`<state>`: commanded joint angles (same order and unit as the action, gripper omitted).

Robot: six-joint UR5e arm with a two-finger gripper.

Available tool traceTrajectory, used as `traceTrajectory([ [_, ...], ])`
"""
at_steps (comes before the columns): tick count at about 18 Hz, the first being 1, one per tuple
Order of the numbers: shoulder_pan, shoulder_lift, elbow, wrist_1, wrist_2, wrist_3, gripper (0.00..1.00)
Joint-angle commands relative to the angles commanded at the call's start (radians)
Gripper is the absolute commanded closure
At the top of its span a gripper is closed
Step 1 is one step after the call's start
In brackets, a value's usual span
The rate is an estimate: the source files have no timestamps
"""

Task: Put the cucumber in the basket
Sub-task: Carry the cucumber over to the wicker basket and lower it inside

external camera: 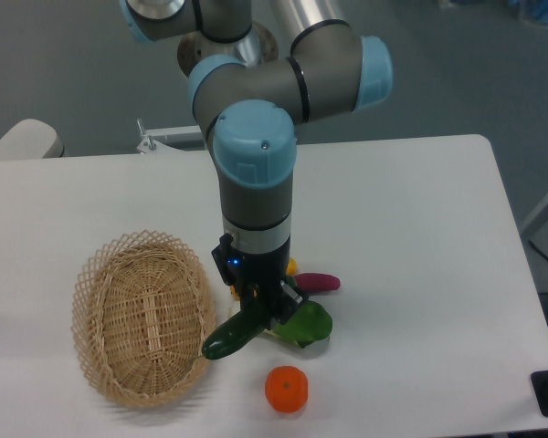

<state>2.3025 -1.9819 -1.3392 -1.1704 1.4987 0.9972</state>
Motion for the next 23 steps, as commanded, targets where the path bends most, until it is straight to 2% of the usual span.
traceTrajectory([
  [4,-0.035,-0.009,-0.015,0.005,0.009,-0.063,0.64],
  [7,-0.074,-0.009,-0.075,0.012,0.032,-0.179,0.64],
  [10,-0.116,-0.011,-0.116,0.014,0.069,-0.383,0.64],
  [12,-0.146,-0.014,-0.121,0.012,0.087,-0.521,0.64],
  [14,-0.196,-0.025,-0.132,0.015,0.094,-0.601,0.64],
  [16,-0.218,-0.047,-0.156,0.021,0.094,-0.646,0.64],
  [20,-0.261,-0.058,-0.209,0.092,0.130,-0.655,0.64],
  [23,-0.288,-0.074,-0.224,0.112,0.150,-0.657,0.64],
])
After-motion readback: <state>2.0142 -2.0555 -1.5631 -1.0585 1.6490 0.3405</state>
